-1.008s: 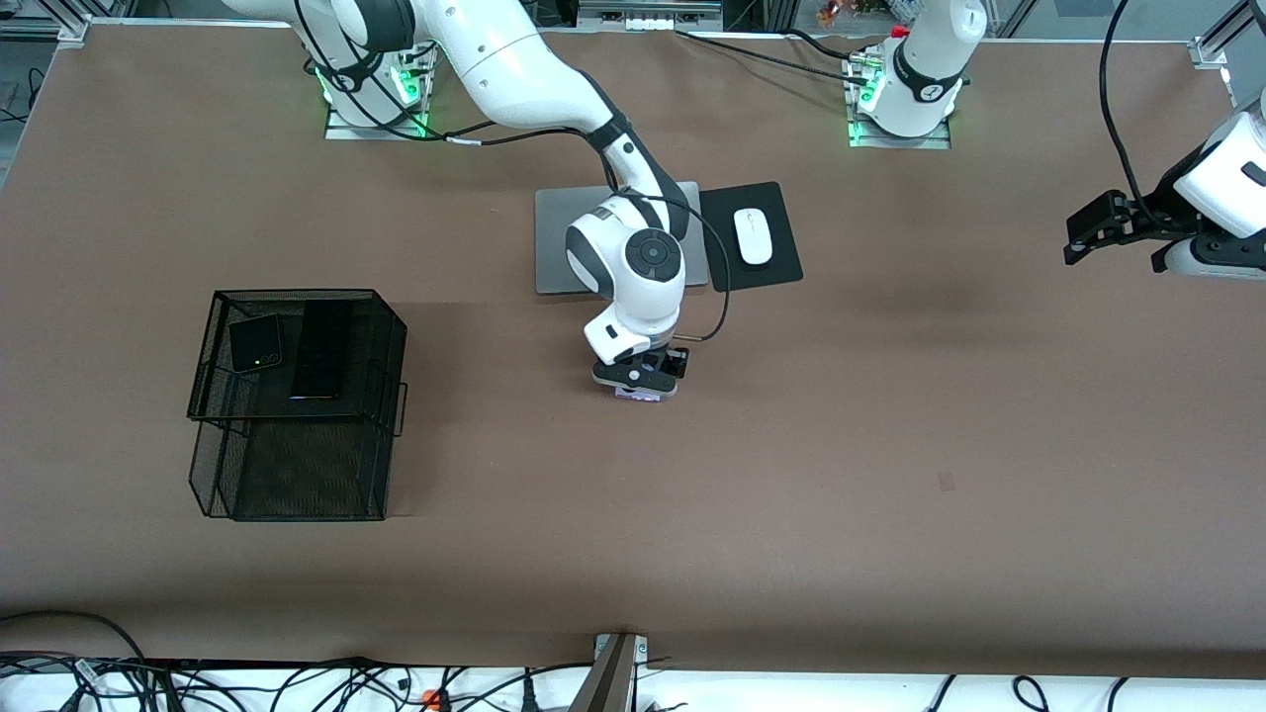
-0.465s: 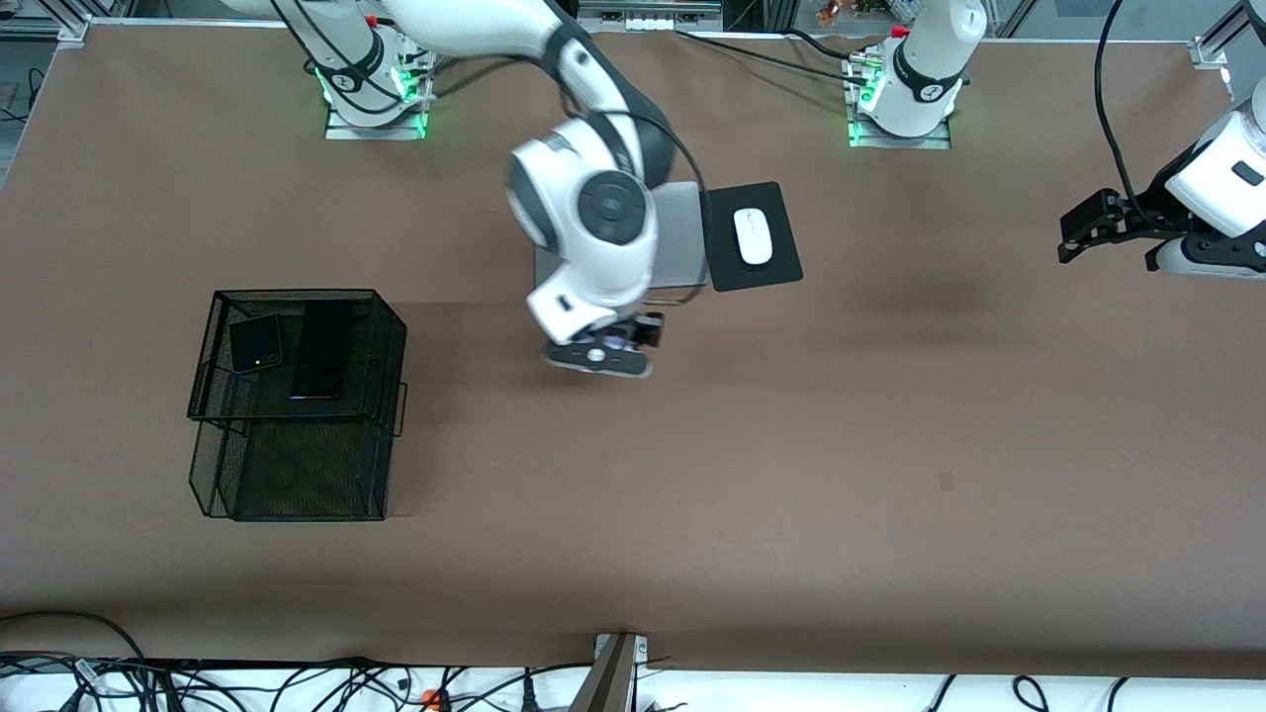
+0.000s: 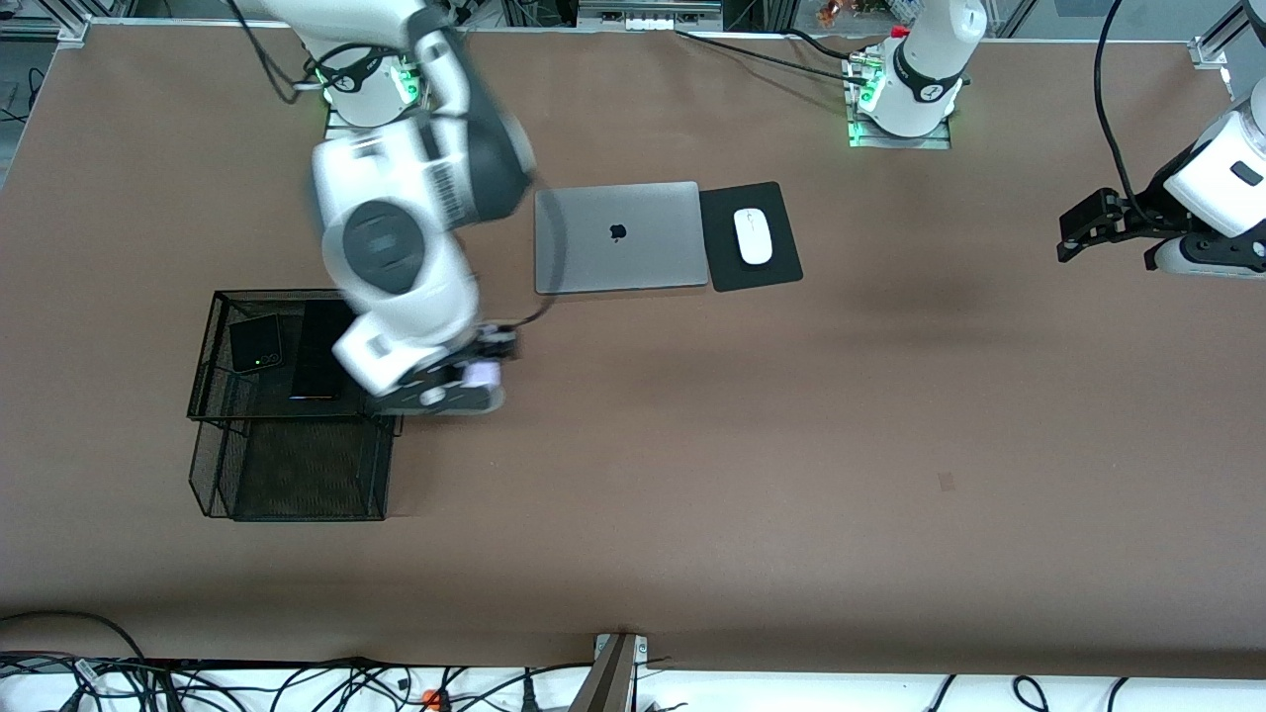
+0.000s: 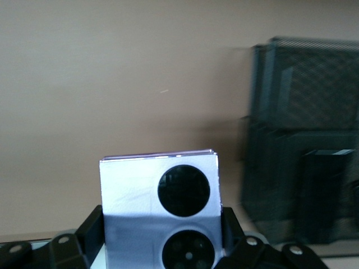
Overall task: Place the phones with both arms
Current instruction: 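Carry the white phone into the basket and open the right gripper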
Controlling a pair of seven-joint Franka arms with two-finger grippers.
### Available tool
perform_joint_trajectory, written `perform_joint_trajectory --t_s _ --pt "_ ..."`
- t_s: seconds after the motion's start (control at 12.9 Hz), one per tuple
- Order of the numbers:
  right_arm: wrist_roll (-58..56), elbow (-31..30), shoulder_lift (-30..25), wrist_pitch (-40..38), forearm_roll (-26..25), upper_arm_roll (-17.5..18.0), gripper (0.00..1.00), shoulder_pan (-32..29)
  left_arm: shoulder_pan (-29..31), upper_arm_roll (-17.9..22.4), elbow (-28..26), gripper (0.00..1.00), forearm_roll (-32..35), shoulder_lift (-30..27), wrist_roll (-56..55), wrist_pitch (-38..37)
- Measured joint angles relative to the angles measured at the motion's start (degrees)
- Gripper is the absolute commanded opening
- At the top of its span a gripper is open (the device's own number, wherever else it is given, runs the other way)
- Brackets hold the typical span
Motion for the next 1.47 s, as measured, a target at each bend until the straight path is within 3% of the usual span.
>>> perform_joint_trajectory --t_s 0.54,1.16,1.24,1.32,1.4,1.47 --pt "-22.3 -1.0 0.4 4.5 0.1 -0.5 0.00 -17.4 0.0 -0.2 0.0 1.00 0.0 0.0 0.0 -0.1" --pt "-23.0 -3.1 13.2 21.1 7.3 0.3 0.00 -21.8 0.0 -0.4 0.1 1.00 0.0 0.0 -0.1 -0.3" --pt "-23.0 -3.9 14.4 23.4 8.4 0.3 0.05 -21.9 0.0 -0.4 0.1 1.00 0.0 0.0 -0.1 -0.3" --pt "-23.0 -5.1 15.0 25.5 9.4 0.4 0.48 -21.9 0.0 -0.4 0.1 1.00 0.0 0.0 -0.1 -0.3" --pt "-23.0 -6.0 15.2 26.8 9.7 0.5 0.98 -21.9 0.0 -0.4 0.1 1.00 0.0 0.0 -0.1 -0.3" --pt "-22.9 -6.5 15.2 27.3 9.8 0.6 1.00 -21.9 0.0 -0.4 0.1 1.00 0.0 0.0 -0.1 -0.3"
